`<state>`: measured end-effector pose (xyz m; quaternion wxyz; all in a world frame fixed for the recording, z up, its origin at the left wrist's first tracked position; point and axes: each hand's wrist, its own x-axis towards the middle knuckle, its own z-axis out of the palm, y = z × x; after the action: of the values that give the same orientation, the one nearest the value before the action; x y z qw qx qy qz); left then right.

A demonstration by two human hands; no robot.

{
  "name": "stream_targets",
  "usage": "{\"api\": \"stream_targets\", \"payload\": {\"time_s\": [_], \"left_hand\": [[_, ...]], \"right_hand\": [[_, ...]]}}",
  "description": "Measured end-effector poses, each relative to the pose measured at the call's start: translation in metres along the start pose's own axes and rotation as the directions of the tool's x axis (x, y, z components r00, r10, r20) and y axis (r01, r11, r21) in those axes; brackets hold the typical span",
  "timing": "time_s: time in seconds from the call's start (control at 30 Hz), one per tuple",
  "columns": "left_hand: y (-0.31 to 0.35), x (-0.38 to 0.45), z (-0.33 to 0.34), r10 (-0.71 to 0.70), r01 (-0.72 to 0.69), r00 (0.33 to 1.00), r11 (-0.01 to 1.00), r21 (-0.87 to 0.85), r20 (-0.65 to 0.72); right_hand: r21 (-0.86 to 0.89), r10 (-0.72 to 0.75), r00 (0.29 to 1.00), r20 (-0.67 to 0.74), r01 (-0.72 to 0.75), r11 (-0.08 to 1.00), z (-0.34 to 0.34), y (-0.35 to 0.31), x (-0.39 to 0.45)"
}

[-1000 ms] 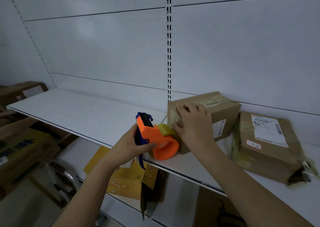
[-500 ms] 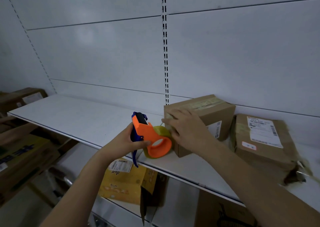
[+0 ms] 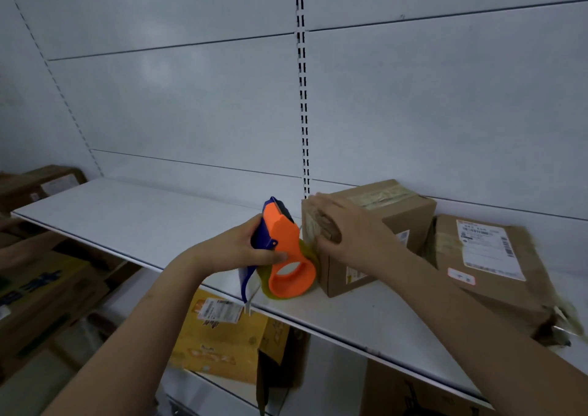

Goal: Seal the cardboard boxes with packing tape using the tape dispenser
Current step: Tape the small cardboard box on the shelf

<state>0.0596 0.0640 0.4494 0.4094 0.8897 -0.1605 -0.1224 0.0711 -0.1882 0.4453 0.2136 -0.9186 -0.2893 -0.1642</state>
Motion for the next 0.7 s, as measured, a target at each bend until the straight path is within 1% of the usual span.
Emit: {"api": "stream_targets", "payload": {"time_s": [0.03,0.07,0.13,0.23,0.33,0.43,0.53,0.63,0.7], "left_hand": [[0.004,0.002,0.000,-0.007,0.007,1.000,1.000,0.015,0.019],[0.006,0.005,0.000,-0.014,0.013,0.999,1.000,0.025,0.040],[0.009,0.010,0.004,-0.030,0.026,0.998,0.998,0.061,0.061],[0.010,0.018,0.015,-0.045,0.044,0.999,0.997,0.071,0.021],[0.006,0.021,0.019,-0.083,0.084,0.996,0.995,-0.049,0.013],[0.003,0.016,0.020,-0.089,0.089,0.996,0.992,-0.085,0.001],[-0.006,0.013,0.025,-0.080,0.069,0.996,0.971,-0.229,-0.040],[-0.029,0.012,0.033,-0.113,0.103,0.994,0.948,-0.303,-0.015],[-0.040,0.007,0.038,-0.105,0.088,0.994,0.921,-0.380,-0.023]], "right_hand": [[-0.017,0.028,0.999,-0.032,-0.029,0.999,-0.001,0.003,-0.003],[-0.075,0.037,0.998,-0.045,-0.040,0.996,-0.001,0.006,-0.006],[-0.148,0.014,0.999,-0.042,-0.020,0.989,0.000,0.011,-0.010],[-0.070,0.011,0.996,-0.086,-0.017,0.997,0.002,0.012,-0.011],[-0.037,0.017,0.991,-0.131,-0.022,0.999,0.002,0.010,-0.010],[-0.066,0.011,0.994,-0.111,-0.018,0.998,0.001,0.011,-0.010],[-0.129,0.008,0.999,-0.045,-0.014,0.991,-0.001,0.012,-0.010],[-0.228,0.003,1.000,0.012,-0.001,0.974,0.000,0.013,-0.011],[-0.244,0.042,0.998,0.053,-0.027,0.969,-0.001,0.012,-0.009]]}}
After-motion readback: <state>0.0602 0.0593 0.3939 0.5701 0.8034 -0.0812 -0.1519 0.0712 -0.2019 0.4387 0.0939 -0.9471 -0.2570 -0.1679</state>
